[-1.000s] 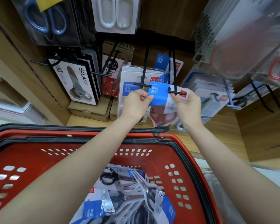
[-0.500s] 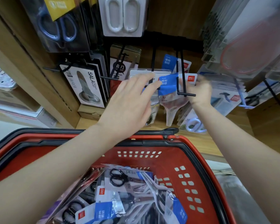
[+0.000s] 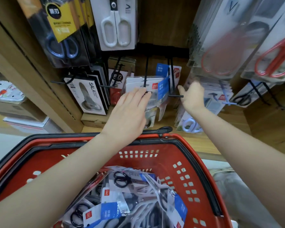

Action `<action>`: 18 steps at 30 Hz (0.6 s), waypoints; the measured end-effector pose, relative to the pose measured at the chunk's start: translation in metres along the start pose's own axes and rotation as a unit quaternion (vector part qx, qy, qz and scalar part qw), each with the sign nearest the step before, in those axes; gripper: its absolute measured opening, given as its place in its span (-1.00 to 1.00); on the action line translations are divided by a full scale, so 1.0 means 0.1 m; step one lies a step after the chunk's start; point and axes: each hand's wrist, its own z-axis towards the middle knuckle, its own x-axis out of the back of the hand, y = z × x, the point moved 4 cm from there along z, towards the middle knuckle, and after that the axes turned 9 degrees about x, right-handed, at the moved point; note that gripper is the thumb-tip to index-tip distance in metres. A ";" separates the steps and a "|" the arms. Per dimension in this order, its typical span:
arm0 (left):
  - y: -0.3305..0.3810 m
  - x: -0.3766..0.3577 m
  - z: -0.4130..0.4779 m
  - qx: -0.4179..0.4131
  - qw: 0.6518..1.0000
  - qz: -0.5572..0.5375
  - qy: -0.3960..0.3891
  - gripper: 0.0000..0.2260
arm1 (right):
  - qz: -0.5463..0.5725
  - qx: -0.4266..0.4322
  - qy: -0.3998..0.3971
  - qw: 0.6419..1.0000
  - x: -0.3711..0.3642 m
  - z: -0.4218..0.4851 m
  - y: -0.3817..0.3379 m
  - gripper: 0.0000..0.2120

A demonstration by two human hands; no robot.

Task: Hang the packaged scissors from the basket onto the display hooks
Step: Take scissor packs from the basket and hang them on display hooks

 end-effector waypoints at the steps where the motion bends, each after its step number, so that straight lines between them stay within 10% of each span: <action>1: 0.01 0.03 -0.06 -0.005 1.000 0.002 0.012 -0.53 | 0.017 0.014 0.000 1.000 0.09 -0.14 -0.05 -0.66; 9: 0.05 0.05 -1.14 -0.091 0.993 0.016 0.070 -0.75 | -0.069 0.255 -0.014 0.964 0.62 -1.36 -0.37 -0.88; 15: -0.23 -0.69 -2.05 0.012 0.989 0.011 -0.145 -0.79 | -0.052 0.287 -0.197 0.936 0.12 -2.29 -0.48 -0.88; 18: -0.39 -1.15 -2.36 0.146 0.934 0.011 -0.327 -0.58 | -0.063 0.234 -0.344 0.907 -0.44 -2.69 -0.34 -0.74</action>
